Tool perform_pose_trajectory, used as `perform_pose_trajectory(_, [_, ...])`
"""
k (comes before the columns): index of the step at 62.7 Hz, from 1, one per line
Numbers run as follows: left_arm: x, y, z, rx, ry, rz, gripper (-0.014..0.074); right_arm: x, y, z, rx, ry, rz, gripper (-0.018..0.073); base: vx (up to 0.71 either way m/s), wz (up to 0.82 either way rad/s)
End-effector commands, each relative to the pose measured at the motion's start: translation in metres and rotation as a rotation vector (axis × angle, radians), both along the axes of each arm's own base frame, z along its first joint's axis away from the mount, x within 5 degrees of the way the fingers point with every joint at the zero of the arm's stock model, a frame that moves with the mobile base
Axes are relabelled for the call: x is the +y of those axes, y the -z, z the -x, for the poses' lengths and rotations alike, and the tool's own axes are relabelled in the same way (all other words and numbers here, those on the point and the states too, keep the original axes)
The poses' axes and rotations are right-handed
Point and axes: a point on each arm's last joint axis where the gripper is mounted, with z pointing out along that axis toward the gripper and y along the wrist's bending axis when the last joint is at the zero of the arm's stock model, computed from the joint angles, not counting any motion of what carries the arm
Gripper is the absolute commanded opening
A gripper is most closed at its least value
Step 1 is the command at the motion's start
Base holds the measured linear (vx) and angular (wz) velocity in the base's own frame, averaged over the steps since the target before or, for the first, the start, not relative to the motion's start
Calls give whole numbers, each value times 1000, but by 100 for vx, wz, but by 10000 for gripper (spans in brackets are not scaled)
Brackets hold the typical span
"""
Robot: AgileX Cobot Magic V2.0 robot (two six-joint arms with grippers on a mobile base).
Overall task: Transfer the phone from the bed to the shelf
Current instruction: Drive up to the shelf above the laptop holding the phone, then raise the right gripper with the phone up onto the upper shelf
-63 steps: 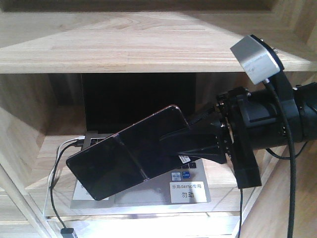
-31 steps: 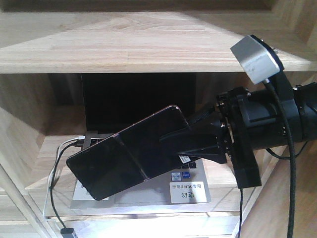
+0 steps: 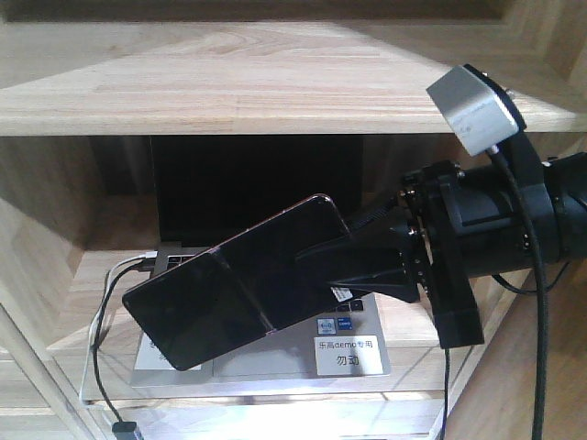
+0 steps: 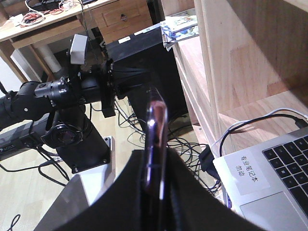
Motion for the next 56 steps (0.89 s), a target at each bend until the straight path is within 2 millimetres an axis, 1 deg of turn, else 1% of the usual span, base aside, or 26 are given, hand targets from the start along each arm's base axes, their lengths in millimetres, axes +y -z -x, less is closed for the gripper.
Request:
perform_pose_trajectory(1, [1, -7, 0, -82, -7, 9, 1, 1, -23, 12, -4, -61, -121, -1, 0, 0])
perform_pose_trajectory(19, [1, -7, 0, -82, -7, 9, 1, 3, -32, 9, -17, -37, -207, -1, 0, 0])
perform_pose_trajectory(29, [1, -7, 0, -82, -7, 9, 1, 3, -49, 10, -66, -40, -251, -1, 0, 0])
perform_pose_trajectory(37, [1, -7, 0, -82, -7, 9, 1, 2, -73, 10, -147, -40, -272, -1, 0, 0])
perform_pose_trajectory(43, [1, -7, 0, -82, -7, 9, 1, 1, -97, 10, -219, -9, -295, -1, 0, 0])
perform_pose_trajectory(50, [1, -7, 0, -82, -7, 9, 1, -1, -123, 7, -305, 67, -327, -1, 0, 0])
perform_pose_trajectory(56, [1, -7, 0, -82, -7, 9, 1, -3, -142, 0, -359, 154, -355, -1, 0, 0])
